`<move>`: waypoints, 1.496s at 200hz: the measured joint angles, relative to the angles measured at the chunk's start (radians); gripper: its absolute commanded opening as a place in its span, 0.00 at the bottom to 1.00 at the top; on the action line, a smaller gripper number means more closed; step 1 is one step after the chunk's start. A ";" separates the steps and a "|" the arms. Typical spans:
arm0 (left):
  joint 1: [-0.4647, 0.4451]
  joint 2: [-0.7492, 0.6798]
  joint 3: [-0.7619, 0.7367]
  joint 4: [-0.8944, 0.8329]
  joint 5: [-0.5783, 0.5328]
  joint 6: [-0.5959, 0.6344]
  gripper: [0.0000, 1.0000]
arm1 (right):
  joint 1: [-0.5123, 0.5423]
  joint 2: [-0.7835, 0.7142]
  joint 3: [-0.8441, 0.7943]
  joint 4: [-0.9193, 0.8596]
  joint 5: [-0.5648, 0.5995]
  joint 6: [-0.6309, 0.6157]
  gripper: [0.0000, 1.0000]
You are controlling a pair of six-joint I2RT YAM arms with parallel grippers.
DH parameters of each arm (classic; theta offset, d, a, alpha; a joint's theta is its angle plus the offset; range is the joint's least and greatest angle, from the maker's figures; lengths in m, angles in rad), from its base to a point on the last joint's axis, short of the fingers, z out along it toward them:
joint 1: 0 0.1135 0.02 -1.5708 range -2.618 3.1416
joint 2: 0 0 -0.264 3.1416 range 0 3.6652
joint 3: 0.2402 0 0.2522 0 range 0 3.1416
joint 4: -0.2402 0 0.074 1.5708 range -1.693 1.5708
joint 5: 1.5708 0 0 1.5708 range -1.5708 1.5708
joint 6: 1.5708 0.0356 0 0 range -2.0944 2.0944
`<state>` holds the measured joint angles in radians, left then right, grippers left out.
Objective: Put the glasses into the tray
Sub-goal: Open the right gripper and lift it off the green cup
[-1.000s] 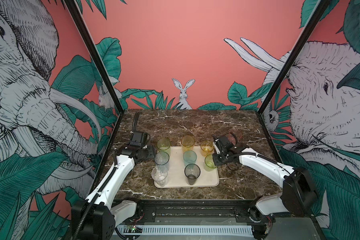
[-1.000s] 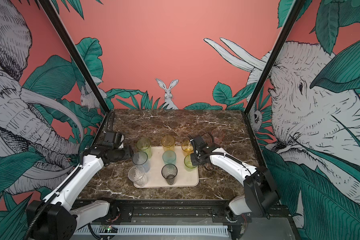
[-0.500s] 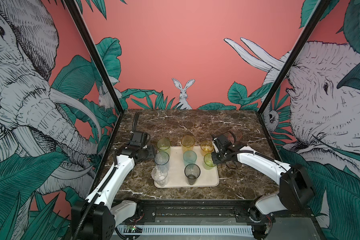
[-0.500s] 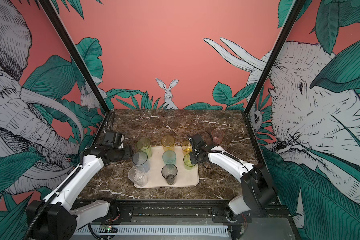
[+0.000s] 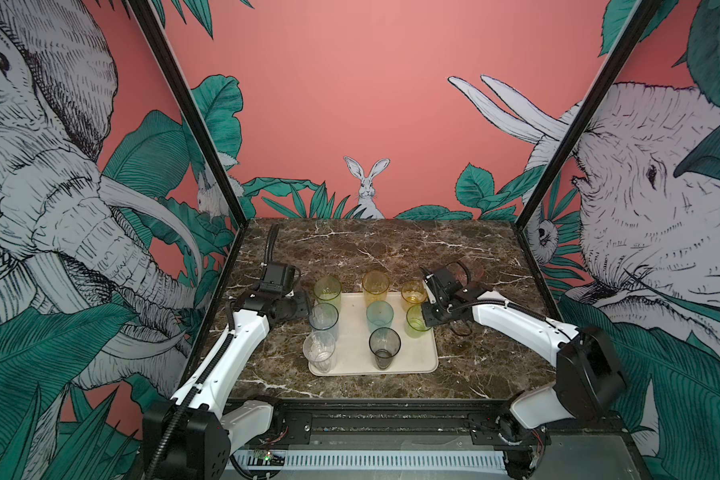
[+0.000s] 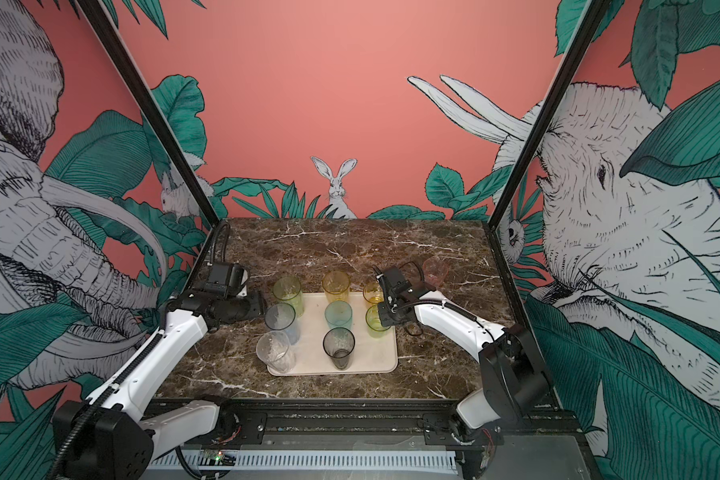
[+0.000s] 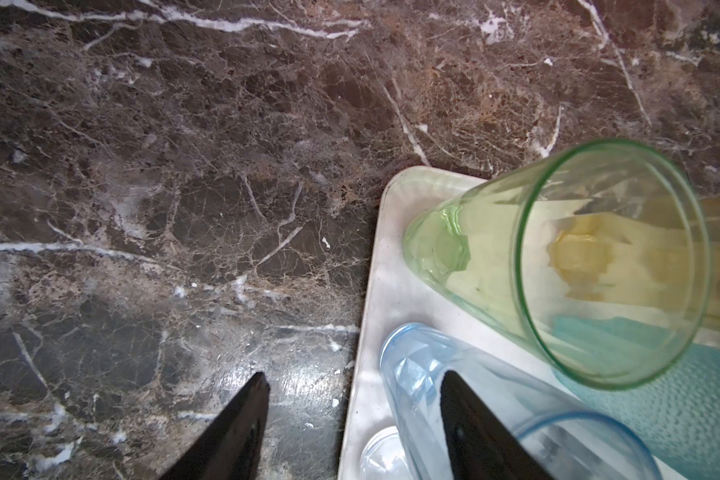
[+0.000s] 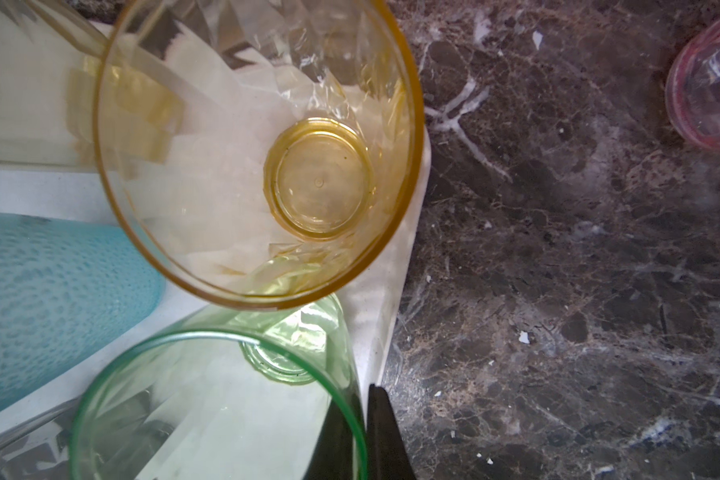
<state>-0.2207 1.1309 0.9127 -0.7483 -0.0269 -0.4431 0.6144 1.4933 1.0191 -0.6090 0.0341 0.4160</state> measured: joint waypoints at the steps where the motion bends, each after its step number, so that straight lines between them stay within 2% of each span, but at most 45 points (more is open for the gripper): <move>1: 0.000 0.000 0.000 0.000 0.000 0.000 0.67 | 0.000 0.000 0.000 0.000 0.000 0.000 0.10; 39: 0.000 0.000 -0.004 0.000 0.000 0.000 0.67 | 0.000 0.004 0.002 0.003 -0.001 0.002 0.21; 124: 0.000 0.000 -0.005 0.000 0.000 0.000 0.67 | 0.000 0.001 0.050 -0.014 0.005 0.003 0.35; 171: 0.000 0.000 -0.005 0.000 0.000 0.000 0.67 | 0.000 -0.037 0.083 -0.051 0.025 -0.002 0.39; 229: 0.000 0.000 -0.005 0.000 0.000 0.000 0.67 | -0.004 -0.099 0.120 -0.066 0.108 -0.035 0.43; 258: 0.000 0.000 -0.005 0.000 0.000 0.000 0.67 | -0.053 -0.127 0.123 -0.063 0.133 -0.048 0.44; 299: 0.000 -0.002 -0.005 0.000 -0.004 0.000 0.68 | -0.183 -0.140 0.127 -0.053 0.140 -0.058 0.60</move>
<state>-0.2207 1.1294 0.9077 -0.7486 -0.0311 -0.4431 0.4316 1.3533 1.1458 -0.6621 0.1738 0.3584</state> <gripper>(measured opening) 0.675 0.560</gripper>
